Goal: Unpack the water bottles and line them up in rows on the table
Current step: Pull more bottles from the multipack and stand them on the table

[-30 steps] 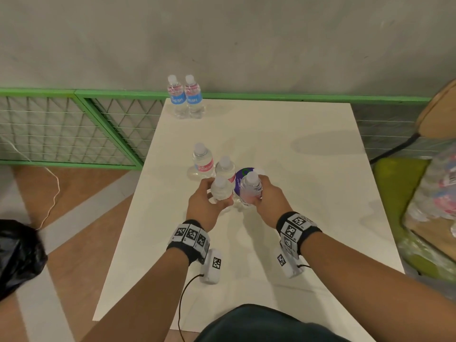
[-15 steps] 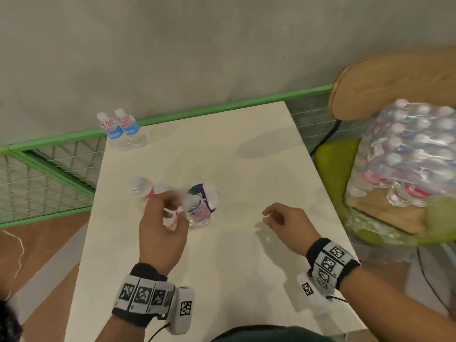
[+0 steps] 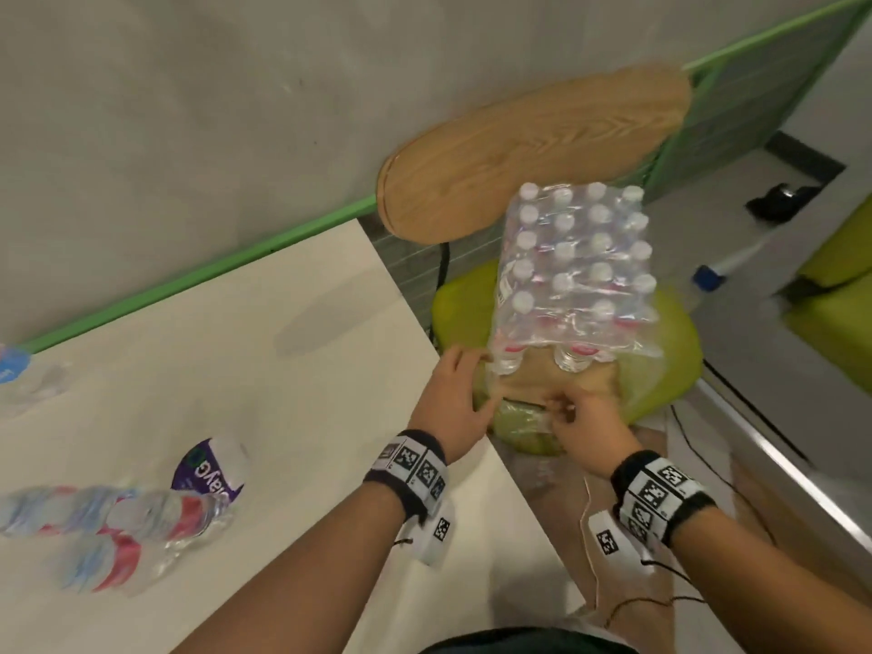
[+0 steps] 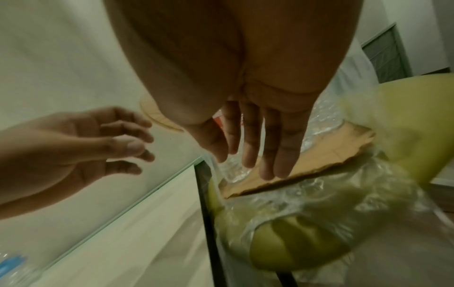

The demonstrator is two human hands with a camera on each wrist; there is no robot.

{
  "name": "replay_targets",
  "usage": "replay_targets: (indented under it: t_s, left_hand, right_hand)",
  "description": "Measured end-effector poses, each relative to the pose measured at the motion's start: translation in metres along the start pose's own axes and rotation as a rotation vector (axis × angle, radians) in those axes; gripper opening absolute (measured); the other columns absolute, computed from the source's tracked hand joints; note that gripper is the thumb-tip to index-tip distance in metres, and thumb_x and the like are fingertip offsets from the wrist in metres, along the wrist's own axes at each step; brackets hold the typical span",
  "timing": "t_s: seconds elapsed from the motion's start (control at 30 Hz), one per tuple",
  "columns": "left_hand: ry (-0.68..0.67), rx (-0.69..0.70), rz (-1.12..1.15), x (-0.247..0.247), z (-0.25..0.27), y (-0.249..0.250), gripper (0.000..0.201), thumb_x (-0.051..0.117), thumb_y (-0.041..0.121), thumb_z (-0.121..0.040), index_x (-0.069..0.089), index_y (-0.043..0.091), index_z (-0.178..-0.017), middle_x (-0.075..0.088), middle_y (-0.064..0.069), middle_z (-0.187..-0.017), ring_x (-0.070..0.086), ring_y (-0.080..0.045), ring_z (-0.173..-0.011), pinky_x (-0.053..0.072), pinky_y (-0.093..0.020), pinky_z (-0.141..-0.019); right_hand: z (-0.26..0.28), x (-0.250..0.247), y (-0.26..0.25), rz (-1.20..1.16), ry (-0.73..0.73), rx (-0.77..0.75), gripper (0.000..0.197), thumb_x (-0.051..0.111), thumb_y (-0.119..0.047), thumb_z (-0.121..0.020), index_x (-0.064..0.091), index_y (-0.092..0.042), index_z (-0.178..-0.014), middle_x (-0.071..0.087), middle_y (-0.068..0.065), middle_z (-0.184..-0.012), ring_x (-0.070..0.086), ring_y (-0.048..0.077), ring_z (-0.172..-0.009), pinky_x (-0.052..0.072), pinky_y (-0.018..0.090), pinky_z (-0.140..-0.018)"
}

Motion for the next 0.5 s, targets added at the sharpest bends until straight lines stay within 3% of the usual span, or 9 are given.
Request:
replay_targets:
  t_s: [0.07,0.13,0.2,0.23,0.27,0.33,0.4,0.5]
  left_hand:
    - [0.09,-0.012,0.035,0.002,-0.028,0.019,0.06,0.075,0.034,-0.078,0.045,0.024,-0.128,0.036,0.005,-0.126,0.047,-0.009,-0.11,0.04,-0.02,-0.102]
    - [0.149,-0.017,-0.009,0.003,-0.053,0.034,0.065,0.081,0.031,-0.071,0.044,0.024,-0.124,0.031,0.006,-0.126,0.042,-0.009,-0.114,0.037,-0.018,-0.103]
    - [0.175,0.0,-0.099,0.003,-0.073,0.043,0.057,0.083,0.023,-0.066,0.049,0.024,-0.111,0.032,0.006,-0.12,0.042,-0.011,-0.11,0.045,-0.023,-0.1]
    - [0.172,0.017,-0.128,0.004,-0.082,0.047,0.05,0.082,0.019,-0.064,0.05,0.024,-0.103,0.035,0.006,-0.116,0.044,-0.012,-0.105,0.048,-0.027,-0.095]
    - [0.161,0.031,-0.142,0.005,-0.089,0.049,0.042,0.079,0.015,-0.066,0.052,0.024,-0.096,0.039,0.006,-0.111,0.045,-0.012,-0.1,0.05,-0.03,-0.09]
    - [0.15,0.054,-0.153,0.003,-0.099,0.052,0.024,0.072,0.012,-0.075,0.056,0.024,-0.09,0.043,0.01,-0.101,0.046,-0.01,-0.092,0.049,-0.029,-0.085]
    - [0.167,0.082,-0.136,-0.002,-0.101,0.053,0.015,0.065,0.01,-0.081,0.059,0.022,-0.087,0.045,0.011,-0.094,0.048,-0.009,-0.086,0.046,-0.023,-0.08]
    - [0.168,0.1,-0.114,-0.005,-0.099,0.052,0.012,0.062,0.008,-0.083,0.061,0.019,-0.088,0.048,0.01,-0.089,0.049,-0.01,-0.081,0.044,-0.023,-0.075]
  right_hand:
    - [-0.018,-0.016,-0.001,-0.024,0.074,0.009,0.039,0.065,-0.01,-0.084,0.057,-0.018,-0.122,0.068,-0.003,-0.106,0.065,0.014,-0.088,0.055,0.03,-0.083]
    - [-0.032,-0.024,-0.006,-0.008,0.084,0.044,0.038,0.064,-0.016,-0.087,0.056,-0.016,-0.124,0.066,-0.005,-0.11,0.064,0.013,-0.092,0.052,0.024,-0.077]
    - [-0.043,-0.026,-0.018,0.108,0.034,0.079,0.013,0.055,-0.025,-0.094,0.063,-0.015,-0.096,0.066,-0.003,-0.09,0.059,0.012,-0.077,0.041,0.018,-0.058]
    - [-0.048,-0.026,-0.024,0.135,0.012,0.074,0.021,0.05,-0.027,-0.097,0.06,-0.016,-0.083,0.063,-0.001,-0.081,0.058,0.015,-0.073,0.04,0.018,-0.057]
    - [-0.053,-0.025,-0.033,0.128,0.002,0.051,0.025,0.047,-0.027,-0.098,0.059,-0.014,-0.081,0.062,0.002,-0.081,0.059,0.019,-0.077,0.045,0.023,-0.065]
    - [-0.068,-0.016,-0.043,0.031,-0.006,0.022,0.019,0.052,-0.026,-0.095,0.062,-0.01,-0.098,0.064,0.008,-0.097,0.062,0.027,-0.094,0.046,0.03,-0.078]
    - [-0.077,-0.003,-0.036,-0.106,0.004,0.088,0.008,0.058,-0.025,-0.091,0.057,-0.022,-0.098,0.062,0.001,-0.096,0.061,0.025,-0.094,0.048,0.03,-0.079]
    - [-0.081,0.008,-0.023,-0.334,0.054,0.113,0.009,0.06,-0.028,-0.089,0.053,-0.032,-0.092,0.064,-0.005,-0.093,0.064,0.021,-0.089,0.055,0.039,-0.08]
Point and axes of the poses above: each hand's wrist, its own z-axis away from the middle knuckle, its own x-axis out of the palm, y = z × x, the point moved 10 cm from there along -z, towards the middle knuckle
